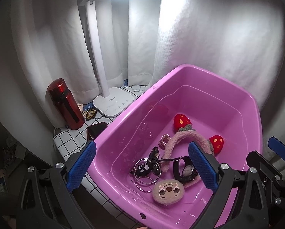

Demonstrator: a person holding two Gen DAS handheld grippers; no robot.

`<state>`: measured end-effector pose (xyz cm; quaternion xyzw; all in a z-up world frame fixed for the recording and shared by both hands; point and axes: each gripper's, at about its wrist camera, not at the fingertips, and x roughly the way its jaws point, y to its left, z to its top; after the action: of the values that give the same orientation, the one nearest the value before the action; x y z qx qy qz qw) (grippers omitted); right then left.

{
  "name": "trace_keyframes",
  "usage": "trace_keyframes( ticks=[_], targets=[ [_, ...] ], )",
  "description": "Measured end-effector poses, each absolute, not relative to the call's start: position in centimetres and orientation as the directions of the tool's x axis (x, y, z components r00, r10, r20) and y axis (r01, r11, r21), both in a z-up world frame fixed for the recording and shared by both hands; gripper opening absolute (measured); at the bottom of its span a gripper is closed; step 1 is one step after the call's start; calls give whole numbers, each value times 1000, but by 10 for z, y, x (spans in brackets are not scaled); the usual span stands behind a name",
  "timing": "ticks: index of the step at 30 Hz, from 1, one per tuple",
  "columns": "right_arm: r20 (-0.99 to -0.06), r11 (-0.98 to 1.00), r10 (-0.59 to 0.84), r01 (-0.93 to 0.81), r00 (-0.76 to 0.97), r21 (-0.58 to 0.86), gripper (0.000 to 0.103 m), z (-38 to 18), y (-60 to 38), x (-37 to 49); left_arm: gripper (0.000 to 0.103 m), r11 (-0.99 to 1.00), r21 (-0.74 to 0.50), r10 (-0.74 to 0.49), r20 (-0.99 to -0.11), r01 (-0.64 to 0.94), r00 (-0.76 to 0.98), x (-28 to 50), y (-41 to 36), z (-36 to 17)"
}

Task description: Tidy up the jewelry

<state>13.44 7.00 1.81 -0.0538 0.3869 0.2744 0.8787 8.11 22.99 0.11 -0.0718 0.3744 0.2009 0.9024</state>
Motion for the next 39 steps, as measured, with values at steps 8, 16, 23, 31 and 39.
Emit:
trace_keyframes(
  ticks=[8,16,23,31,39],
  targets=[
    [-712,843,440,-526,547,117,76,18,68,133,95,909,21,309,-704,-416,640,81,229,1],
    [-712,843,437,-525,549,113,76,18,68,131,95,909,21,310,-703,-417,640,80,228,2],
    [-711,843,440,-526,548,117,76,18,68,131,95,908,19,309,-703,-418,640,79,227,3],
    [-710,843,441,-526,549,117,76,18,67,129,95,909,26,316,-696,-416,645,78,226,4],
    [-708,845,441,-520,551,121,76,19,65,127,96,908,17,311,-697,-419,646,75,226,8]
  ],
)
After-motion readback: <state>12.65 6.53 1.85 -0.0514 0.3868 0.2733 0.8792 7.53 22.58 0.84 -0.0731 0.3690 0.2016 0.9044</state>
